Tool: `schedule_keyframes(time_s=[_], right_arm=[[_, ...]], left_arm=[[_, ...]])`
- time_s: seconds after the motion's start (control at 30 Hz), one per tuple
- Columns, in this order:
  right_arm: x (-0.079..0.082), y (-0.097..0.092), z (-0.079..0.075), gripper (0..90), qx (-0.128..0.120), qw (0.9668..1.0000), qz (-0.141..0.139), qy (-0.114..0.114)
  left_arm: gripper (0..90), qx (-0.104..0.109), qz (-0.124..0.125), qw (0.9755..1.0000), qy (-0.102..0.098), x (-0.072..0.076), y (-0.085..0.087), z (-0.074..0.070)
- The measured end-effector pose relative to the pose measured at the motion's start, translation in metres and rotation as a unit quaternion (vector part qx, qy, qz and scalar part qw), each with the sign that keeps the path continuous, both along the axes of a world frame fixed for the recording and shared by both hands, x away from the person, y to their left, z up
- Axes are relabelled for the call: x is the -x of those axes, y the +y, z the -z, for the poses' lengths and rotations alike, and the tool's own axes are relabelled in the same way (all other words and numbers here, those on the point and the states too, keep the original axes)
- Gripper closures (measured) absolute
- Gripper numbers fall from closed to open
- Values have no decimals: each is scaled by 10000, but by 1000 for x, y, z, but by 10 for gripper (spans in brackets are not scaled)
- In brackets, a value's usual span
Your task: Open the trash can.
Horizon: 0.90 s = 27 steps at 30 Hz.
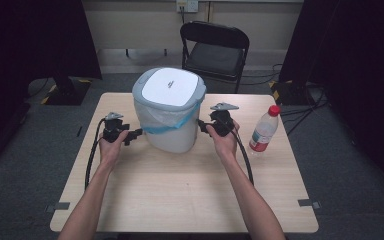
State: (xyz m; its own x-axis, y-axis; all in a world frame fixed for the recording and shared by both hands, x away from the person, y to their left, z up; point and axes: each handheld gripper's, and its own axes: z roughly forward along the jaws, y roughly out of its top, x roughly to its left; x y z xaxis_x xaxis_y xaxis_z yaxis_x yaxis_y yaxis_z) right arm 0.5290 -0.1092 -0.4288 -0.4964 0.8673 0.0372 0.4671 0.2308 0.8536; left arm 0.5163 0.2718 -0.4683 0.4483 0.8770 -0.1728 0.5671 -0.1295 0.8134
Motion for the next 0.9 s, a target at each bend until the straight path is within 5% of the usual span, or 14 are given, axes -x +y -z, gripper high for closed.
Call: schedule_keyframes(time_s=[0.07, 0.17, 0.23, 0.33, 0.47, 0.63, 0.8, 0.9], right_arm=[[0, -1, 2, 324, -100, 9999, 26, 80], [5, 2, 5, 335, 72, 9999, -64, 77], [7, 2, 6, 338, 49, 9999, -111, 92], [6, 1, 8, 338, -7, 9998, -189, 92], [5, 1, 9, 388, -124, 9996, -196, 166], [7, 1, 8, 445, -155, 9987, -451, 204], [4, -8, 11, 442, -222, 9980, -552, 202], [1, -17, 10, 493, -134, 9990, -414, 143]], left_arm=[[295, -29, 51, 9998, 188, -9, -3, 8], [288, 18, -136, 9999, -33, -19, -6, 12], [287, 243, -224, 9993, -191, -22, -6, 14], [295, 330, -200, 9990, -208, -25, -5, 20], [473, 799, 35, 9968, -65, -26, -3, 23], [674, 574, 334, 9977, -146, -20, -9, 17], [708, 315, 658, 9973, -108, -11, -18, 11], [671, 149, 1084, 9939, -108, -3, -29, 9]])
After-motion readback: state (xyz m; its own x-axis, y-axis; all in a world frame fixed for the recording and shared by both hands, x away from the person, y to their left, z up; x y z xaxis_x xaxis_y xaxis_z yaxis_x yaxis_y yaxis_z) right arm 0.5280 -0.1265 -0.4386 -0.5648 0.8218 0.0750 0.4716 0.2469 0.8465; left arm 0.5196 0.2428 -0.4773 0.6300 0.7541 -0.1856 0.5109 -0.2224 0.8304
